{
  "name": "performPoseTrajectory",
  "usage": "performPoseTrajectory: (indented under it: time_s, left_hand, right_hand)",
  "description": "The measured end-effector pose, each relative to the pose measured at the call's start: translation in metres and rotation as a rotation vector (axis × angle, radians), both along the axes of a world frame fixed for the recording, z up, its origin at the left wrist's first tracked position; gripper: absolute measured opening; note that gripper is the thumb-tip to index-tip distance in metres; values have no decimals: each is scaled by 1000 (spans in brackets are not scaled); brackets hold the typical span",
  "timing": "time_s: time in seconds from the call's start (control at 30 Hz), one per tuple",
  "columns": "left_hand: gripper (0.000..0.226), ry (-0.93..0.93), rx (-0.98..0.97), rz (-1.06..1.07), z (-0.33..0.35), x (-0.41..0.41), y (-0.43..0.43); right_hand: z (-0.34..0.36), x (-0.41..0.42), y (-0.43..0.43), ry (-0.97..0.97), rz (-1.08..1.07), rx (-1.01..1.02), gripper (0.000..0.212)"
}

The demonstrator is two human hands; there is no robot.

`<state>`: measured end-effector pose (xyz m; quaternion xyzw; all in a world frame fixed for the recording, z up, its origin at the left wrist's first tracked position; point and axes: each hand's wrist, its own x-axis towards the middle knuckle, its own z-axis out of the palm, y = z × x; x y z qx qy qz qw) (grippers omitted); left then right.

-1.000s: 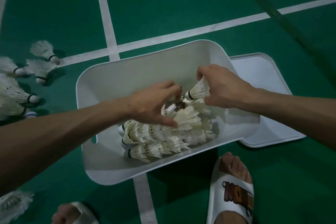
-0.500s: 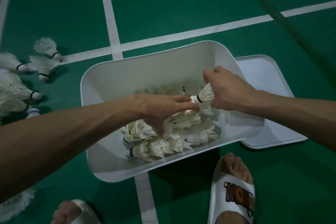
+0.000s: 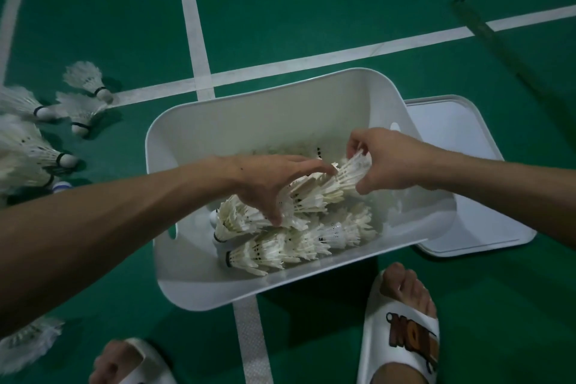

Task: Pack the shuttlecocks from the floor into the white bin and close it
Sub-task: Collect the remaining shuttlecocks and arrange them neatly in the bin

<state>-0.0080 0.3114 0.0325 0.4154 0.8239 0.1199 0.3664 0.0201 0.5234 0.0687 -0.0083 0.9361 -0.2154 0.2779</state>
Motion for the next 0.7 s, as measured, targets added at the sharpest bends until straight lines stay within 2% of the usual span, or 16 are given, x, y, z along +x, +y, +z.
performPoseTrajectory:
  time_s: [0.07, 0.13, 0.23, 0.4, 0.57, 0.7]
  left_hand:
    - [116, 7, 0, 24, -1, 3, -1]
    - [114, 70, 0, 63, -2, 10, -2]
    - [100, 164, -32, 144, -3, 22, -11]
    - [73, 88, -69, 156, -11, 35, -30]
    - [63, 133, -69, 171, -17, 31, -28]
    - [53, 156, -94, 145, -16, 33, -25]
  right_hand:
    - [-9, 5, 0, -74, -18, -67, 49]
    - [-17, 8, 1, -101, 56, -45, 54]
    - [-21, 9, 3, -97, 54, -63, 56]
    - [-26, 11, 0, -106, 152, -39, 56]
    - [-14, 10, -1, -210, 137, -196, 71]
    - [-19, 12, -7, -57, 229, -30, 63]
